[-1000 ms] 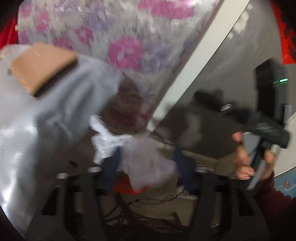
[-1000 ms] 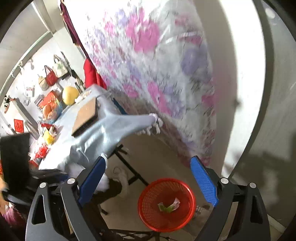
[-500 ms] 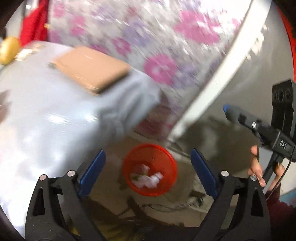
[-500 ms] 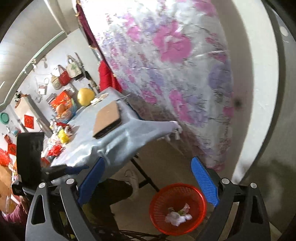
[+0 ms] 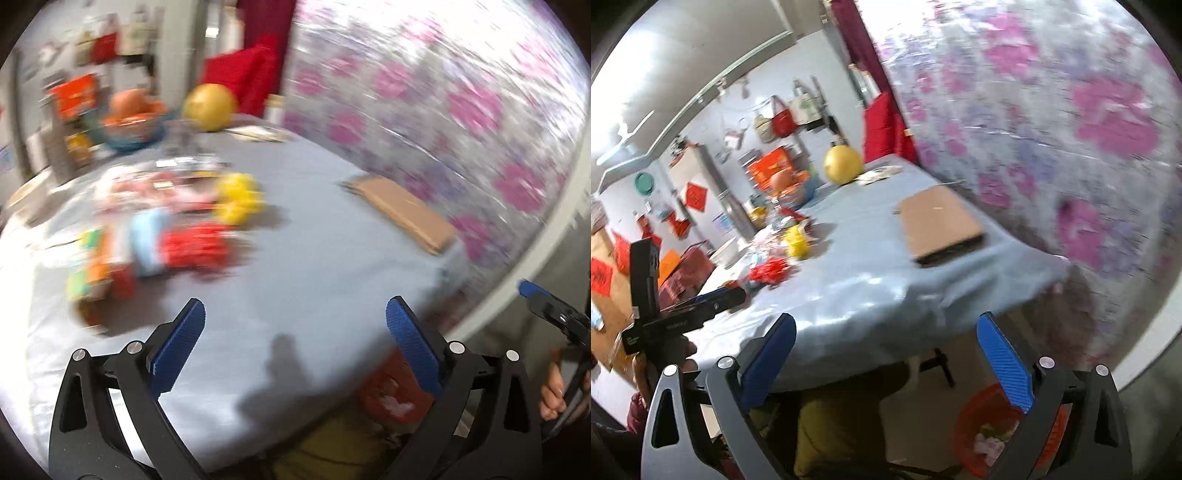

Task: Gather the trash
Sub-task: 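Return both tools to the table above the remaining trash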

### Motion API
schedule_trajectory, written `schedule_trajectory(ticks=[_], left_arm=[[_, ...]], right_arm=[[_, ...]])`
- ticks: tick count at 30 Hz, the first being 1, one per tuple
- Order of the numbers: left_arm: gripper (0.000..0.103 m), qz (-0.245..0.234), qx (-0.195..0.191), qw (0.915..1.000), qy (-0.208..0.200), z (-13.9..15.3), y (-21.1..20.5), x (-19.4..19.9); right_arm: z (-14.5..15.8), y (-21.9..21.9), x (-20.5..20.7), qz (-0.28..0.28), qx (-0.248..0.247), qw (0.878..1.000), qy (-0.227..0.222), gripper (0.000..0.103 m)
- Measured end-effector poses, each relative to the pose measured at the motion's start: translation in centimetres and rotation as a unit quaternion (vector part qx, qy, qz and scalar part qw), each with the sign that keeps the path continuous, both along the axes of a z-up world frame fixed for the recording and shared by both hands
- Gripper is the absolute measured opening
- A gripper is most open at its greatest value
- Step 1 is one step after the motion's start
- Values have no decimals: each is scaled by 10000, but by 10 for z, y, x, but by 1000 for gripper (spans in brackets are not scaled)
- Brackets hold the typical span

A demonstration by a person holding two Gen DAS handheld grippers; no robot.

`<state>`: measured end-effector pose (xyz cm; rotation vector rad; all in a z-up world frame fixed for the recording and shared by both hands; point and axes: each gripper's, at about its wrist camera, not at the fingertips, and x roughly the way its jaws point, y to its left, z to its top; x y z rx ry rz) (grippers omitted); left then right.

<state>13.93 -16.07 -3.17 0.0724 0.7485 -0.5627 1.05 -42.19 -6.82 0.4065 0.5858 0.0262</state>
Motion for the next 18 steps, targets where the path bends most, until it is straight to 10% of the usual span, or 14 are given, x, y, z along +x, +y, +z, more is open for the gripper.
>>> schedule_trajectory(ticks=[7, 18], left_arm=[[96, 1117, -297, 9933, 12, -8, 95, 31], [96, 1490, -777, 9838, 627, -27, 145, 112]], right_arm=[[5, 55, 35, 560, 5, 9984, 74, 97], [8, 107, 71, 923, -182, 9951, 318, 97]])
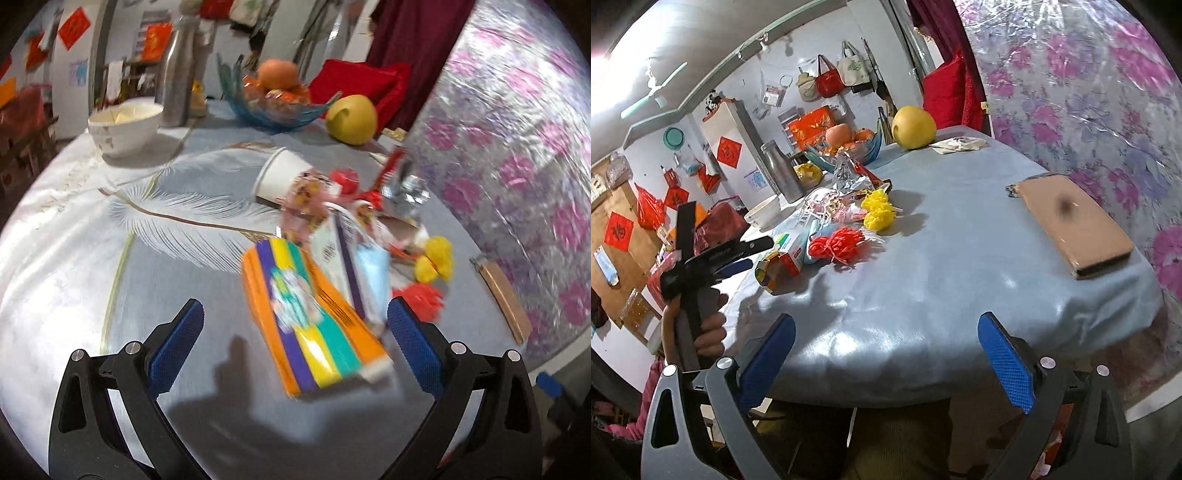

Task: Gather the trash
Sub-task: 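Return both tools to the table above the remaining trash, then grasp the orange-purple snack wrapper with the left gripper while the right grasps red tassels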

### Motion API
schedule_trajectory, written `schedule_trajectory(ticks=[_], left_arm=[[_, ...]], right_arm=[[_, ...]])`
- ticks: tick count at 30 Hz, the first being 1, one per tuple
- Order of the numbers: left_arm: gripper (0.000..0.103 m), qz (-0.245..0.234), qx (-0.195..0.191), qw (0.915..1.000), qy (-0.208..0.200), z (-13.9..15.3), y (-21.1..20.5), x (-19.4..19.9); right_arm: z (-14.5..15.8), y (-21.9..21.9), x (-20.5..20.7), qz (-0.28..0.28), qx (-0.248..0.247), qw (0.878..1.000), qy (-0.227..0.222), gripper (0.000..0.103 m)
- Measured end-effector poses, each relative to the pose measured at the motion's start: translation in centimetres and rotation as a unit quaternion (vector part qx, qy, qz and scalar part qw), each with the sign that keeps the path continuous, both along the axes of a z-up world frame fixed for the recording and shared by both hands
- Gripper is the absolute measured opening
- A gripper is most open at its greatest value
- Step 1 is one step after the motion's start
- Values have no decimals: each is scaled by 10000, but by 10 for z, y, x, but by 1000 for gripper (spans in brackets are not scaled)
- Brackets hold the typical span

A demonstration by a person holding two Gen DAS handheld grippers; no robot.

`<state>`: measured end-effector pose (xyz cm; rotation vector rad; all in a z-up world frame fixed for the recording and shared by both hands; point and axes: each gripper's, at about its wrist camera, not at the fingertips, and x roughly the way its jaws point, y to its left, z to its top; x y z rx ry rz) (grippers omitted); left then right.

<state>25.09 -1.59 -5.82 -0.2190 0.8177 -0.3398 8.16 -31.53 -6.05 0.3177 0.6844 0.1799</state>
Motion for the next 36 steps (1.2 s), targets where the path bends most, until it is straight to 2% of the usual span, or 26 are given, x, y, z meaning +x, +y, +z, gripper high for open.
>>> schedule_trajectory(ticks=[5, 8, 11, 14, 16, 18, 20, 22, 27, 29, 33, 36], left_arm=[[96, -107, -191, 9981, 578, -20, 6, 25], [96, -436, 571, 9964, 442, -22, -11, 20], [96, -689, 887, 9927, 433, -24, -13, 15], [96, -360, 1306, 9898, 451, -27, 7, 13], [96, -133, 1305, 9902, 470, -28, 23, 11], [96, -96, 1110, 9928, 440, -26, 35, 7], [96, -67, 1121, 9931, 347, -24, 34, 4], [96, -115, 1297, 9912, 228, -23, 27, 4], [96, -425, 1916, 9805, 121, -25, -2, 14], [96, -479, 1866, 9811, 157, -27, -2, 19], [96, -374, 1497, 9874, 344, -30, 12, 24], [96, -345, 1264, 9909, 305, -27, 19, 23]], right_arm=[[1, 11, 14, 50, -4, 10000, 61, 97], [-2, 18, 22, 118, -1, 9998, 132, 97], [-3, 27, 27, 198, -51, 9996, 171, 97], [-2, 31, 26, 198, -165, 9996, 142, 97], [-2, 32, 27, 185, -162, 9996, 140, 97], [-4, 30, 32, 218, -51, 9996, 171, 97], [-6, 31, 38, 279, 74, 9993, 220, 97], [-7, 35, 44, 369, 161, 9988, 267, 97], [-2, 53, 54, 531, 80, 9983, 206, 97], [0, 61, 59, 637, 31, 9978, 163, 97], [1, 73, 73, 642, -346, 9973, 45, 97], [-2, 73, 87, 610, -358, 9975, 80, 94]])
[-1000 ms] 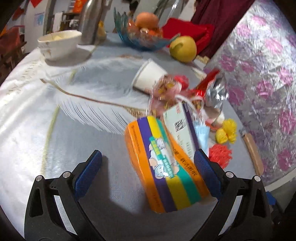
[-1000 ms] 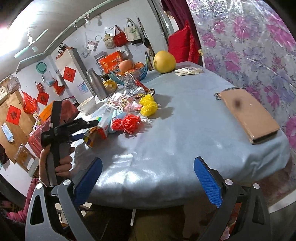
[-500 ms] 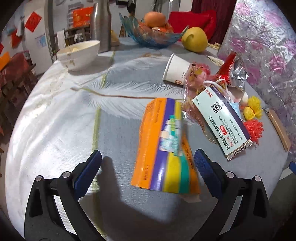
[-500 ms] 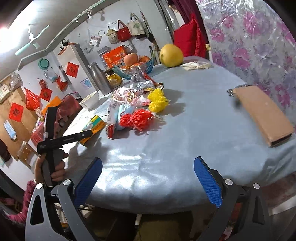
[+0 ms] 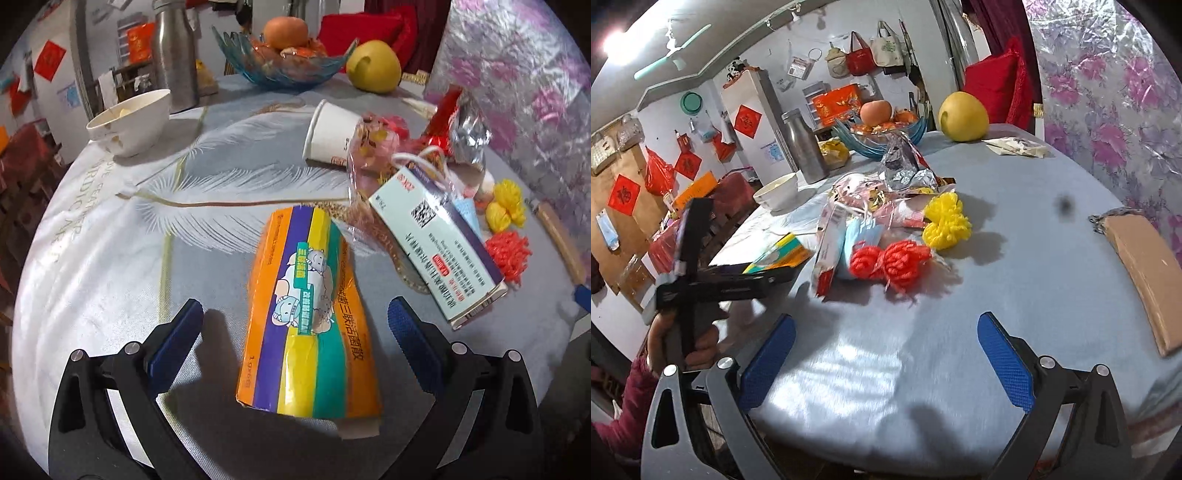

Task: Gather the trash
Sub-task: 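Grasp the orange-purple snack wrapper with the left gripper while the right grasps red tassels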

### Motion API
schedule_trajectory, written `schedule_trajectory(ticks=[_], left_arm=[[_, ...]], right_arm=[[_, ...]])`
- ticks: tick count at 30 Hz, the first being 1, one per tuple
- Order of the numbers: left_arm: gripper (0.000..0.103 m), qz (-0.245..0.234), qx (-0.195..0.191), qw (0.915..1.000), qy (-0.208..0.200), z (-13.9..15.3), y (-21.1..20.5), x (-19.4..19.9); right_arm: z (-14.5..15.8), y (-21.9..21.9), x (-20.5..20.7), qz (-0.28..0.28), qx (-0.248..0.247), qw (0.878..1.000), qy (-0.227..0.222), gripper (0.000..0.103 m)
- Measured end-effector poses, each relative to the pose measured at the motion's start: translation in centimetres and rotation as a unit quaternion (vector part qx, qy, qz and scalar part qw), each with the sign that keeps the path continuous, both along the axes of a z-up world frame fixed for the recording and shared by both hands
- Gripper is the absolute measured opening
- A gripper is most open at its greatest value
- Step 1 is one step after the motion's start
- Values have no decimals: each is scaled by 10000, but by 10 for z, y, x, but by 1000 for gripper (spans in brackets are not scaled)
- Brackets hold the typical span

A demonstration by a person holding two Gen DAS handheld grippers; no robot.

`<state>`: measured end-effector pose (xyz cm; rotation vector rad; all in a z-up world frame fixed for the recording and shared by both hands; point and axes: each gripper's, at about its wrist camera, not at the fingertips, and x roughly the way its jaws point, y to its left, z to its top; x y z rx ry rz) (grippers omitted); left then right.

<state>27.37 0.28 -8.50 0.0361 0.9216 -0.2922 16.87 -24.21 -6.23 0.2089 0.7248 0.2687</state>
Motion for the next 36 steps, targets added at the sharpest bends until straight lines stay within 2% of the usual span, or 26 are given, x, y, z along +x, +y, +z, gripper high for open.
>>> schedule_trajectory(ticks=[3, 14, 16, 19, 23, 26, 31, 33, 35, 36], left_arm=[[96, 35, -73, 9999, -65, 2, 2, -2], [96, -15, -60, 10000, -4, 0, 0, -1], [96, 6, -129, 9999, 53, -1, 2, 1], [96, 5, -260, 9996, 82, 0, 5, 2], [96, -90, -370, 9992, 85, 1, 5, 1], [96, -221, -341, 9991, 106, 0, 1, 1], [96, -233, -171, 9995, 138, 0, -5, 4], [90, -181, -139, 9997, 121, 0, -6, 4], [67, -140, -148, 9998, 53, 2, -5, 4], [61, -156, -185, 9997, 27, 3, -5, 2]], right_arm=[[-3, 5, 20, 75, -33, 9999, 64, 87], [-22, 33, 91, -118, -309, 9977, 588, 84], [-28, 32, 96, -88, -213, 9973, 701, 49], [-20, 24, 77, -82, 40, 9990, 426, 43], [1, 15, 34, -36, 18, 9999, -138, 43], [9, 6, 12, -84, -55, 9996, -261, 43], [2, -11, -2, -194, 31, 9997, -139, 44], [-3, -16, -3, -224, 88, 9997, -52, 44], [-8, -20, -5, -253, 178, 9995, 23, 44], [-8, -23, -7, -260, 227, 9994, 38, 44]])
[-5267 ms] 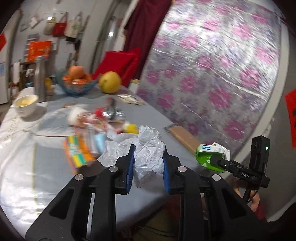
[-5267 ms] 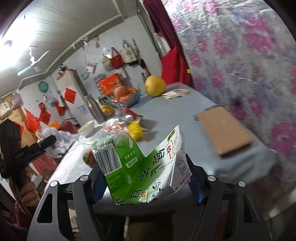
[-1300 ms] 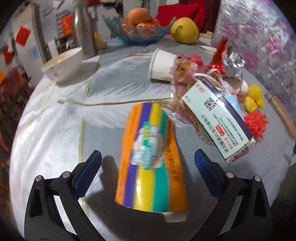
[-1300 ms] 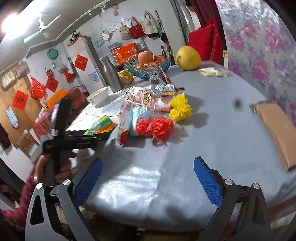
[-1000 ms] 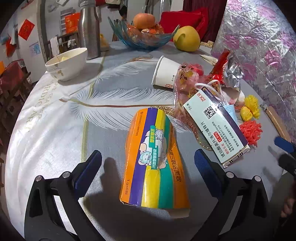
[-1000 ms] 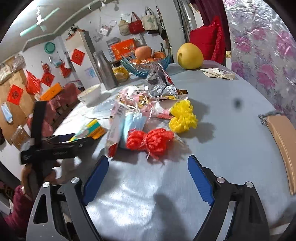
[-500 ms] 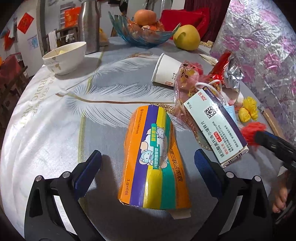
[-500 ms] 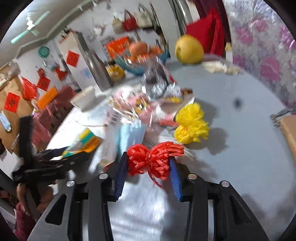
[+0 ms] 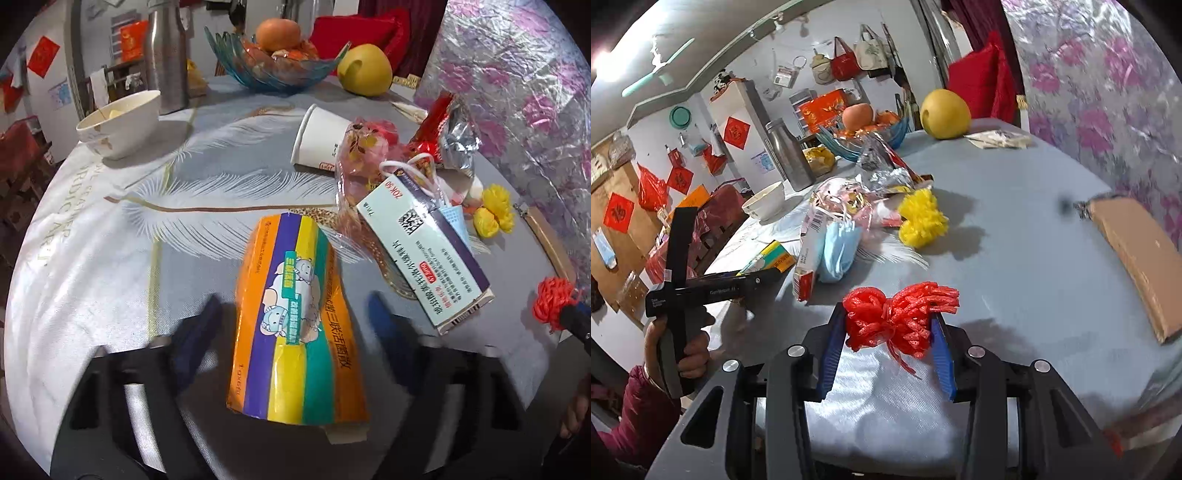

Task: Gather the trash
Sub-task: 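Grasp the orange-purple snack wrapper with the left gripper while the right grasps red tassels, then carry wrapper and tassels to the red wastebasket and release both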

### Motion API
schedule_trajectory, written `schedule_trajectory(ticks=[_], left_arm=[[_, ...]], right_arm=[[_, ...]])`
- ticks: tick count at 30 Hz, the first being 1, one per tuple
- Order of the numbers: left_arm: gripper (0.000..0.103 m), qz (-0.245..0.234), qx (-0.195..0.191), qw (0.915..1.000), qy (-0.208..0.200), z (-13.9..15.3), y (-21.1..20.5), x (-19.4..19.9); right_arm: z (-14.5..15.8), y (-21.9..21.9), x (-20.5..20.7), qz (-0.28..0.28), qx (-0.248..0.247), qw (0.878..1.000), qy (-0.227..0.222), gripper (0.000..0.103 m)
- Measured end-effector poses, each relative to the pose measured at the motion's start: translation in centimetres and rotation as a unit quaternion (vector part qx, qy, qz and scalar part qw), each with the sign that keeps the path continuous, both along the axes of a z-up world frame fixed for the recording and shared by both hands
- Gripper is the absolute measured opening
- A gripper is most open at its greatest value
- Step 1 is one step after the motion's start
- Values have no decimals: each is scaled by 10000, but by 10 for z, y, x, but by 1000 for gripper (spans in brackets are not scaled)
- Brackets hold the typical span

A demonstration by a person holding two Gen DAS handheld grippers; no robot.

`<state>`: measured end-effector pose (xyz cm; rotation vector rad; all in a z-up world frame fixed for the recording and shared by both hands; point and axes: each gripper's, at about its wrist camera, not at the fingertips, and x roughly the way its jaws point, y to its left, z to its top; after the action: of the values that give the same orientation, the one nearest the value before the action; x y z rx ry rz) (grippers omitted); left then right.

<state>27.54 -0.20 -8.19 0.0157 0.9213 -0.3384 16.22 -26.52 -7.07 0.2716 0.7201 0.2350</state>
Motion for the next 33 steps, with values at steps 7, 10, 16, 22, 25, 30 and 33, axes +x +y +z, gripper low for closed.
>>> schedule_trajectory(ticks=[7, 10, 16, 22, 25, 30, 33], left_arm=[[54, -156, -556, 9983, -78, 12, 4, -19], [54, -249, -767, 9967, -139, 24, 6, -29], [54, -643, -1119, 9914, -208, 51, -10, -49], [54, -1132, -1149, 9866, -264, 65, -49, -73], [54, -1404, -1094, 9836, -278, 68, -75, -87], [54, -1846, -1061, 9770, -142, 64, -117, -106], [54, -2114, -1036, 9719, -63, 59, -143, -117]], right_arm=[[9, -15, -12, -86, 126, 9998, -155, 44], [13, -24, -19, -98, 267, 9994, -208, 44], [23, -44, -43, -184, 337, 9988, -304, 44], [25, -74, -77, -437, 237, 9985, -248, 44], [18, -94, -96, -630, 157, 9978, -121, 44], [-10, -135, -129, -996, 14, 9943, 380, 44], [-37, -157, -143, -1231, -79, 9894, 763, 44]])
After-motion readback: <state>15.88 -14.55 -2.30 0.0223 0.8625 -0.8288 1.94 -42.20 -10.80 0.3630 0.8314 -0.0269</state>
